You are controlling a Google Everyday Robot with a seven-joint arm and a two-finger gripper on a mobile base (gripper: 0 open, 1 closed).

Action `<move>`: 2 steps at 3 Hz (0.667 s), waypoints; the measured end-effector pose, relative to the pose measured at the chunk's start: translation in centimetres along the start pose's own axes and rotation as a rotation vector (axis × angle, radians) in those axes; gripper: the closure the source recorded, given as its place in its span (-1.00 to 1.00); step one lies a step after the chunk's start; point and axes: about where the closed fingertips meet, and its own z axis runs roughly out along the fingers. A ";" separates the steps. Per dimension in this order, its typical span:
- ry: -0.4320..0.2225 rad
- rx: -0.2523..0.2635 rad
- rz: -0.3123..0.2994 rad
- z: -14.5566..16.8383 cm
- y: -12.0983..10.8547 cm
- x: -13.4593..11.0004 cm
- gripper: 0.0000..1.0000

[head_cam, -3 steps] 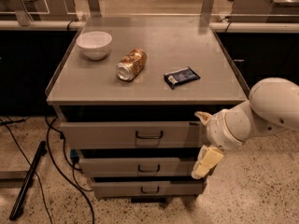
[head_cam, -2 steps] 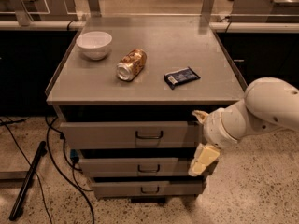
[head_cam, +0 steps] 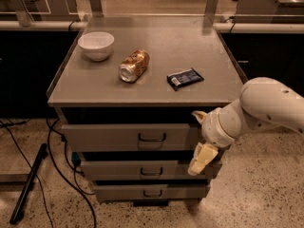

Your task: Open top drawer

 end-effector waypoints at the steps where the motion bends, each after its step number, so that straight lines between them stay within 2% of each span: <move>1: 0.009 -0.008 -0.003 1.1 -0.8 0.1 -1.00; 2: 0.015 -0.018 -0.009 2.3 -1.7 0.3 -1.00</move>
Offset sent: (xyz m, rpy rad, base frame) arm 0.0352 0.0075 -0.0298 -0.0225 0.0196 0.0198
